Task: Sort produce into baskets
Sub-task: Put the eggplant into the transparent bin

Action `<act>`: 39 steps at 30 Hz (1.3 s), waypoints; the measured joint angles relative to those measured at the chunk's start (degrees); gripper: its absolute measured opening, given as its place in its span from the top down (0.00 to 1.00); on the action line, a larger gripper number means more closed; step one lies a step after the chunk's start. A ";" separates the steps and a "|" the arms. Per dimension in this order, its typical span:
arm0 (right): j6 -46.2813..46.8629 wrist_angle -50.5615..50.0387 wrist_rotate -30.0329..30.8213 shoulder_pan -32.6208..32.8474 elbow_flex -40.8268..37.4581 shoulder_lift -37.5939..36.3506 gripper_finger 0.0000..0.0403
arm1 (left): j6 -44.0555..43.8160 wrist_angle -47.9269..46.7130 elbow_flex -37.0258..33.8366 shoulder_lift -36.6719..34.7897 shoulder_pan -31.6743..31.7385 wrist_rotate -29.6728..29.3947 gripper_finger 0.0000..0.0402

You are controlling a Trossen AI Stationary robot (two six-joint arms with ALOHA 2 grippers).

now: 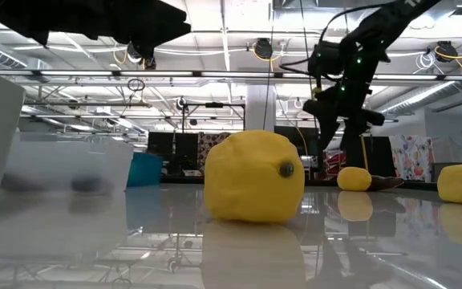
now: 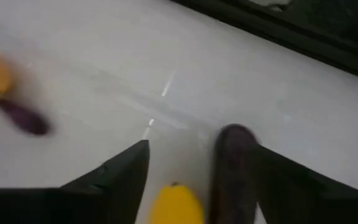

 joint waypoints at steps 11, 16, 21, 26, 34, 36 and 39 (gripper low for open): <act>-1.18 -0.88 -0.06 -4.76 0.00 8.86 0.19 | 0.07 -2.70 -0.02 -1.27 -0.04 0.39 0.60; -1.30 -0.74 -0.91 -5.38 0.00 12.46 0.18 | 0.04 -3.37 -0.02 -1.62 -0.04 0.39 0.60; -1.71 -1.17 -1.34 -6.10 0.01 15.39 0.22 | 0.02 -3.71 -0.02 -1.62 -0.04 0.38 0.60; -5.28 -1.12 -1.68 -6.24 0.15 15.84 0.37 | -0.09 -5.69 -0.02 -2.28 -0.04 0.34 0.60; -5.97 -1.98 0.91 -6.32 1.02 12.99 0.64 | -2.98 -17.07 0.00 -11.42 -0.04 -2.79 0.60; -6.08 -2.30 1.03 -6.24 1.96 11.93 0.64 | -3.17 -21.53 0.00 -14.57 -0.04 -2.91 0.60; -6.02 -1.95 1.05 -5.59 4.68 10.42 0.61 | -5.69 -28.78 0.00 -18.99 -0.11 -6.46 0.60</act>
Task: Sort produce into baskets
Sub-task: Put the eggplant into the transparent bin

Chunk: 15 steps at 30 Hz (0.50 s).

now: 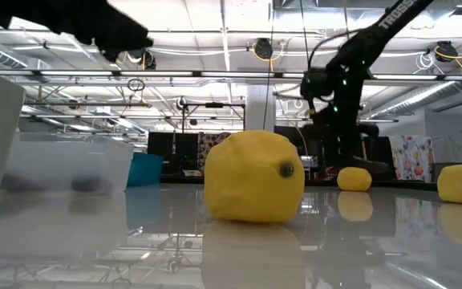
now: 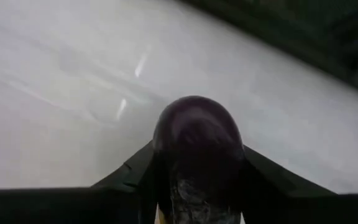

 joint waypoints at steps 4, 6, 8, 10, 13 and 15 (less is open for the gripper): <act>1.53 1.15 -1.14 3.07 4.16 -1.53 0.55 | -5.93 -10.68 0.00 -4.40 0.00 -11.89 0.60; 2.22 3.89 -3.78 5.63 5.58 -1.83 0.54 | -8.78 -15.27 0.00 -5.73 0.02 -17.21 0.60; 2.37 9.31 -6.80 8.95 6.18 -1.88 0.55 | -10.67 -19.02 0.00 -6.67 0.02 -21.31 0.60; 2.54 15.61 -9.38 12.84 6.20 -1.88 0.57 | -12.51 -22.19 0.00 -7.36 0.02 -25.17 0.60; 3.28 26.16 -9.77 19.26 6.20 -1.08 0.59 | -14.87 -24.80 0.00 -7.85 0.02 -30.04 0.60; 3.40 33.92 -9.61 23.55 6.21 0.28 0.59 | -15.49 -25.47 0.00 -7.90 0.02 -32.15 0.60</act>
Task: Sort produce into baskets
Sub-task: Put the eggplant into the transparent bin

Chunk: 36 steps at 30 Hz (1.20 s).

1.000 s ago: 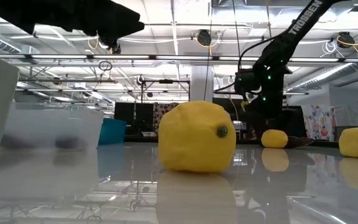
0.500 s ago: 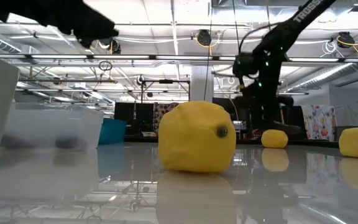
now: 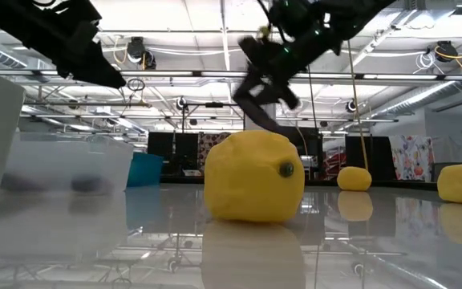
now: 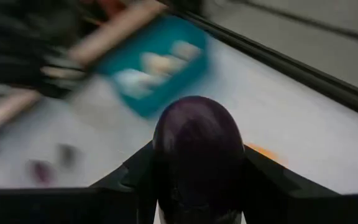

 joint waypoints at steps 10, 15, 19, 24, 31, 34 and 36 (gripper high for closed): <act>-3.99 49.83 0.43 15.88 1.12 19.15 0.57 | -1.48 0.22 0.00 0.03 0.07 -5.13 0.60; -10.03 57.35 3.55 18.49 10.39 30.11 0.57 | -7.62 -4.67 0.00 0.09 0.11 -14.45 0.60; -14.36 54.78 2.95 19.72 21.68 37.54 0.57 | -9.42 -8.48 0.00 0.09 0.11 -15.08 0.60; -18.14 44.04 2.87 20.70 32.70 42.17 0.57 | -10.32 -10.32 0.00 0.09 0.11 -15.12 0.60; -23.60 37.33 2.94 21.80 38.06 41.86 0.57 | -10.33 -12.42 0.00 0.09 0.11 -16.31 0.60; -26.53 38.61 2.93 22.18 39.28 41.63 0.57 | -10.36 -12.59 0.00 0.09 0.11 -16.41 0.60; -28.50 39.21 2.97 22.31 39.39 41.67 0.57 | -10.44 -12.60 0.00 0.09 0.11 -16.42 0.60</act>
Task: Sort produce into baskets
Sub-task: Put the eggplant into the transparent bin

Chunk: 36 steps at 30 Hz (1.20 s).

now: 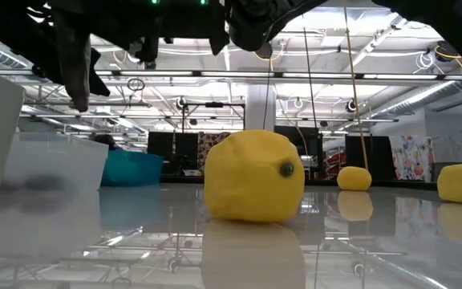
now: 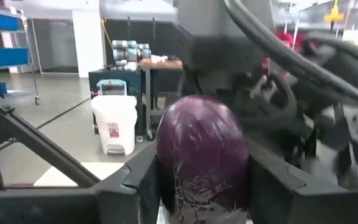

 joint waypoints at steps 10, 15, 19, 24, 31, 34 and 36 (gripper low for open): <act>0.56 10.93 0.29 -0.05 -0.07 7.95 0.57 | -0.06 0.02 0.00 0.00 0.00 -0.18 0.60; 1.68 8.89 0.40 -0.24 -0.07 8.69 0.57 | -0.06 0.02 0.00 -0.02 0.00 -0.18 0.60; 1.91 6.76 0.37 -0.64 -0.07 8.41 0.57 | -0.06 0.02 0.00 -0.02 0.00 -0.24 0.60; 3.44 6.59 0.17 -0.81 -0.07 8.26 0.56 | -0.06 0.02 0.00 -0.01 0.00 -0.42 0.60; 4.06 -0.24 -0.61 -1.75 -0.02 5.10 0.40 | -0.08 0.07 0.00 -0.01 0.00 -0.47 0.60; 4.39 -2.72 -1.63 -1.84 -0.02 3.70 0.31 | -0.31 0.14 0.04 -0.04 0.06 -0.80 0.60; 3.50 -5.84 -1.56 -1.77 -0.04 1.94 0.26 | -0.27 0.08 0.04 -0.02 -0.02 -0.69 0.60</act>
